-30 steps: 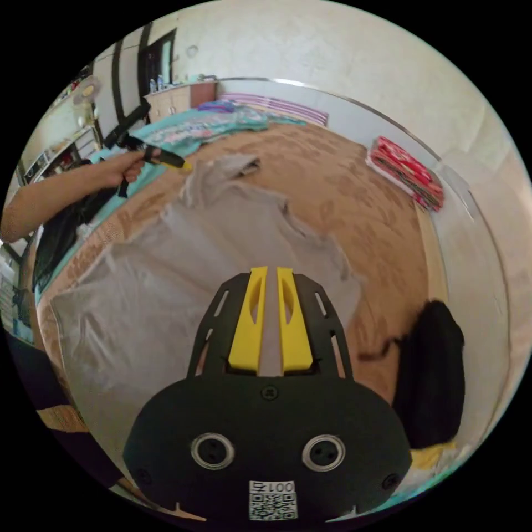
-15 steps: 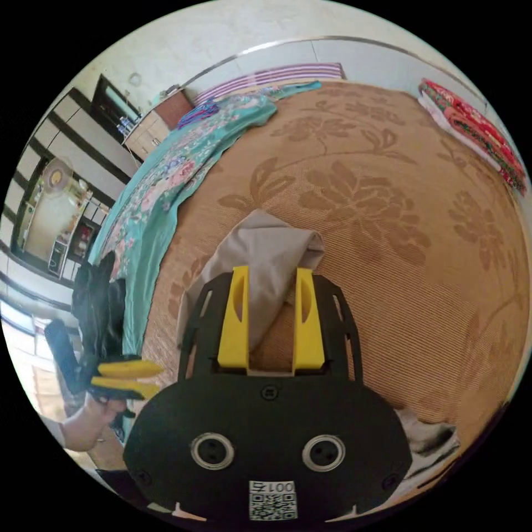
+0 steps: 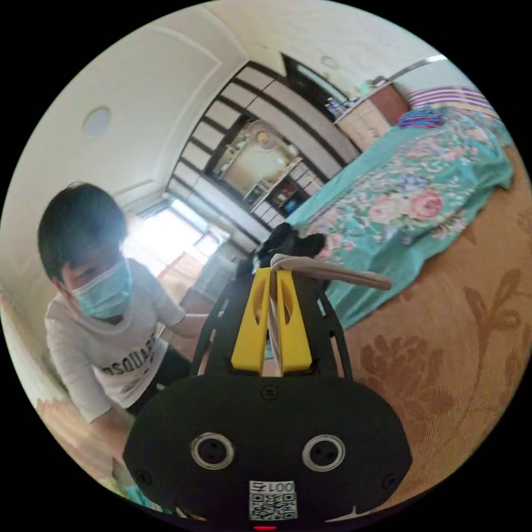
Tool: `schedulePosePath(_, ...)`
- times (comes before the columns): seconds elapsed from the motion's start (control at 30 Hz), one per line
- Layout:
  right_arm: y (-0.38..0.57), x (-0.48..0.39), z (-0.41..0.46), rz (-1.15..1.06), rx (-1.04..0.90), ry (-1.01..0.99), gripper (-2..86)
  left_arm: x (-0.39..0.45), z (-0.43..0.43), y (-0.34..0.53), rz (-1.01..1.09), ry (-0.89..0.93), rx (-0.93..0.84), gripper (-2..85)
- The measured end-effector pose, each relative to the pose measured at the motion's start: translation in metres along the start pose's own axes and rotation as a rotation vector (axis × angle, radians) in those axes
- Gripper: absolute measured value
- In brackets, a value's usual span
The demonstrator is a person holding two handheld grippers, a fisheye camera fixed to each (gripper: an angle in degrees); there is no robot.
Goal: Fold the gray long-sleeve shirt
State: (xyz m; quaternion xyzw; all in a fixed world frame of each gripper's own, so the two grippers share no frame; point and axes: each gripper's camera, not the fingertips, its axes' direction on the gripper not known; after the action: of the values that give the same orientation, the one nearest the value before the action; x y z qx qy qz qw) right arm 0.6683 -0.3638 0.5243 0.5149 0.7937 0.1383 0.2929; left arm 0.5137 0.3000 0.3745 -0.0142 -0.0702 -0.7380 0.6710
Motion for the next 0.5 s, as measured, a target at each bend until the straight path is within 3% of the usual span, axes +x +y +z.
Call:
schedulePosePath(0.17,-0.026,0.020,0.028,0.007,-0.114,-0.327,1.0,0.006,-0.035,0.013,0.045,0.226,0.145,12.1)
schedulePosePath(0.4,-0.038,0.048,0.122,0.115,-0.281,-0.377,2.4,0.058,-0.079,0.040,0.136,0.365,0.234,8.9)
schedulePosePath(0.5,-0.046,0.040,0.174,0.112,-0.432,-0.315,4.8,0.071,-0.096,0.046,0.125,0.272,0.247,9.1)
